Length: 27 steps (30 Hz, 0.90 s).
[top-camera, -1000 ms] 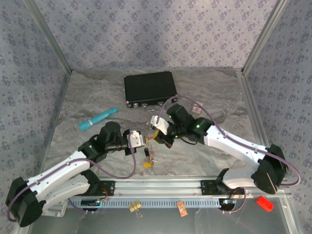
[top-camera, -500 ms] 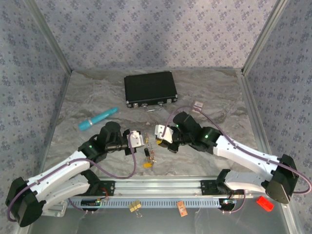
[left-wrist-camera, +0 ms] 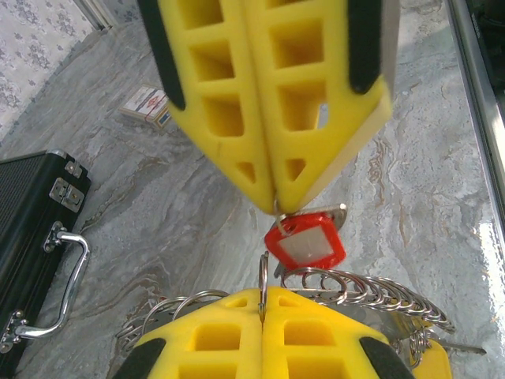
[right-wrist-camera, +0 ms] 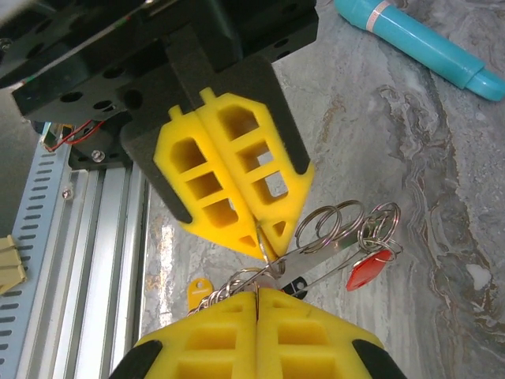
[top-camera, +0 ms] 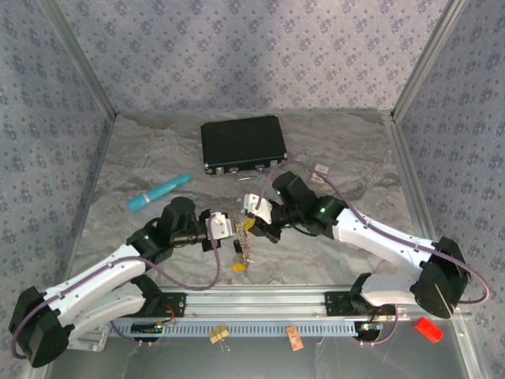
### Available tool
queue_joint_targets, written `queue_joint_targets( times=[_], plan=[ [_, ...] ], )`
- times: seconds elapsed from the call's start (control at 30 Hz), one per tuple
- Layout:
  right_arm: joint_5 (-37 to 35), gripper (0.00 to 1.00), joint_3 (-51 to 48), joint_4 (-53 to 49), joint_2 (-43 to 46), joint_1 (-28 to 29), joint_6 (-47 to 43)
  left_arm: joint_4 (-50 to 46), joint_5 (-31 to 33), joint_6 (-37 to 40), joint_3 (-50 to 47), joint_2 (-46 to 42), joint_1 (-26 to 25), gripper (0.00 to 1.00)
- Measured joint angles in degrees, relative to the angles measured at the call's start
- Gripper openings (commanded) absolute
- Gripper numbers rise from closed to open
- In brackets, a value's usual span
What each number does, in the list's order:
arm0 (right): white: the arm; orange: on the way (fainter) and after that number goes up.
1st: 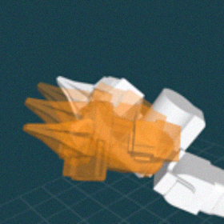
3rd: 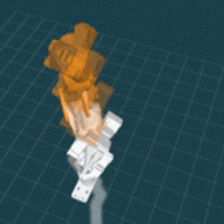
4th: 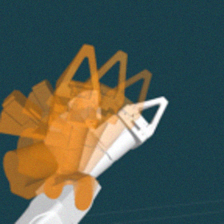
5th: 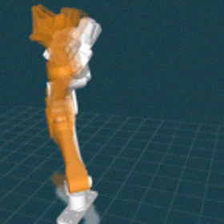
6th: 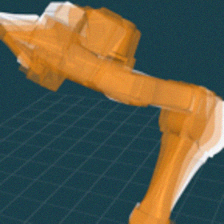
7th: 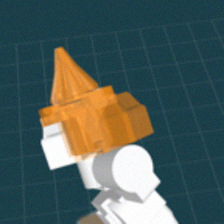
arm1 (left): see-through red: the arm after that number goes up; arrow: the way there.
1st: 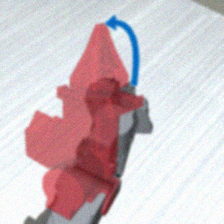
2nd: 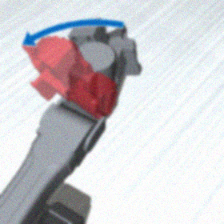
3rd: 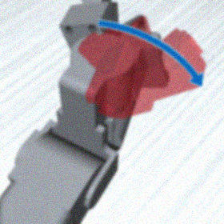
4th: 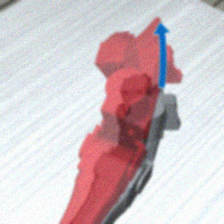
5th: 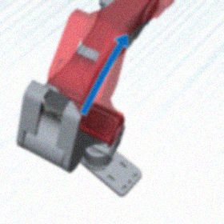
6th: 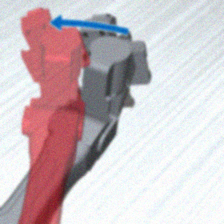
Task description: Put the keys on the keyring
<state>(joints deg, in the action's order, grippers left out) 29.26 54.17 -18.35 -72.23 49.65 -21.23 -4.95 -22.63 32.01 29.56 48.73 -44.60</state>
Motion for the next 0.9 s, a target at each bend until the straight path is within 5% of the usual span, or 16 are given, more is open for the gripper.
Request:
queue_joint_targets(
  times=[0.9],
  plan=[
    [1.0,0.0,2.8,-0.3,-4.6,-1.0,4.1,-0.1,3.3,1.6,0.0,-0.2,-0.5,0.0]
  ],
)
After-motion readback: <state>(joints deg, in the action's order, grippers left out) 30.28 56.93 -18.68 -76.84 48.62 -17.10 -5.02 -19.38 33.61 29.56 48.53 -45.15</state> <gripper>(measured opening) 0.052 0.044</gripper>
